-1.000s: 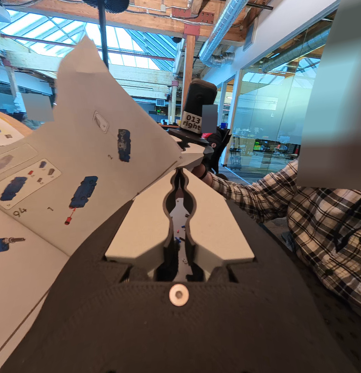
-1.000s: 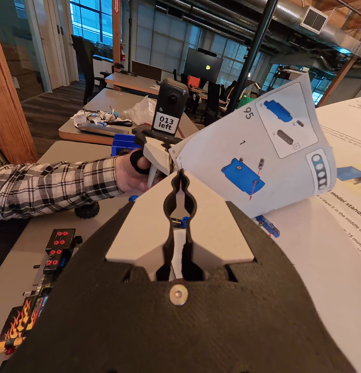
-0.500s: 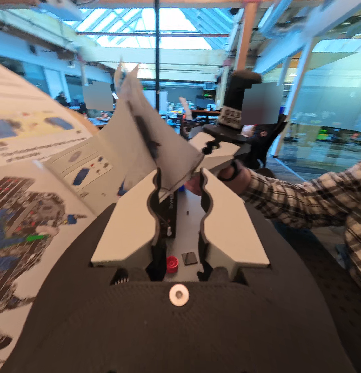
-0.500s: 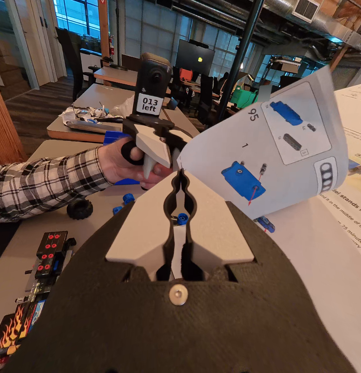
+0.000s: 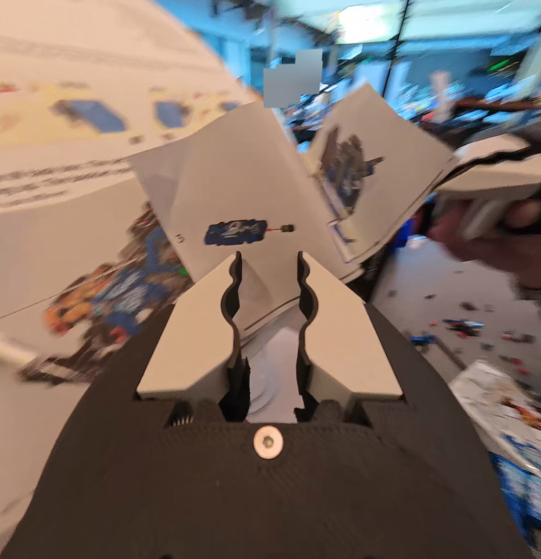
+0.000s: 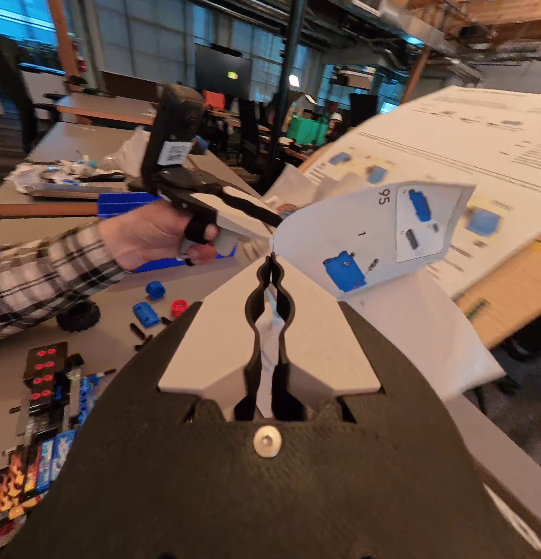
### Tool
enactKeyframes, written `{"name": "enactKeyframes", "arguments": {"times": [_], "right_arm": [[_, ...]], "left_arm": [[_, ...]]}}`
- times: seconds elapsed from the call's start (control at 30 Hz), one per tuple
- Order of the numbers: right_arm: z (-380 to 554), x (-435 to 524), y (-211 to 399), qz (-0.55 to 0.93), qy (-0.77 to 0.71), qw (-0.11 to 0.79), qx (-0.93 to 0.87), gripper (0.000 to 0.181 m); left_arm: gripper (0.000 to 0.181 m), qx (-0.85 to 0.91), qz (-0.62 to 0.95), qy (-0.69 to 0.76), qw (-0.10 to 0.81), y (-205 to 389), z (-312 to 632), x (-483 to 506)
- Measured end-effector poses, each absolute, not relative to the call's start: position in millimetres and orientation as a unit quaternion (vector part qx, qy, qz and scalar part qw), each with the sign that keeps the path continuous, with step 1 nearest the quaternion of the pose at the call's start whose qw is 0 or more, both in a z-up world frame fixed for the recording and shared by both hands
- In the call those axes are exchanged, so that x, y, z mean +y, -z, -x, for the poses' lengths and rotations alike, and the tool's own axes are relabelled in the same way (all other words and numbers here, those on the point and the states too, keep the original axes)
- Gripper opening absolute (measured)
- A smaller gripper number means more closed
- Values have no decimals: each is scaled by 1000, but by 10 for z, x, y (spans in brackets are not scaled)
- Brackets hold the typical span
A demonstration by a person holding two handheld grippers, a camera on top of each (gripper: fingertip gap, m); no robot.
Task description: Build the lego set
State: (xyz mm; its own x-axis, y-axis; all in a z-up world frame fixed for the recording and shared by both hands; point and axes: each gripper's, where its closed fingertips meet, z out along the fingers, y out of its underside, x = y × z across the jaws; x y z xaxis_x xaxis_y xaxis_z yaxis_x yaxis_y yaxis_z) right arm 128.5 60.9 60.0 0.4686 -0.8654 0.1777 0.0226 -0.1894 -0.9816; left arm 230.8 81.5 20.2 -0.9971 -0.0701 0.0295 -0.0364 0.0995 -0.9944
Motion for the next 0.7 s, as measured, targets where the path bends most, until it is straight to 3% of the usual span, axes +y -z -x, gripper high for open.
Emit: {"name": "enactKeyframes", "arguments": {"times": [0.1, 0.23, 0.33, 0.53, 0.7], "right_arm": [[-1203, 197, -595, 618, 448, 522, 381, 0], [-993, -196, -788, 570, 547, 463, 402, 15], [-929, -38, -930, 589, 603, 406, 352, 10], [-1436, 740, -600, 698, 542, 362, 297, 4], [-2116, 1113, -209, 737, 460, 376, 322, 0]], "left_arm": [[33, 754, 73, 647, 82, -148, -2552, 893], [35, 762, 98, 619, 167, -188, -2766, 1052], [35, 768, 104, 596, 208, -208, -2870, 1157], [35, 759, 149, 596, 218, -250, -3129, 1441], [34, 736, 164, 622, 212, -439, -3243, 1698]]}}
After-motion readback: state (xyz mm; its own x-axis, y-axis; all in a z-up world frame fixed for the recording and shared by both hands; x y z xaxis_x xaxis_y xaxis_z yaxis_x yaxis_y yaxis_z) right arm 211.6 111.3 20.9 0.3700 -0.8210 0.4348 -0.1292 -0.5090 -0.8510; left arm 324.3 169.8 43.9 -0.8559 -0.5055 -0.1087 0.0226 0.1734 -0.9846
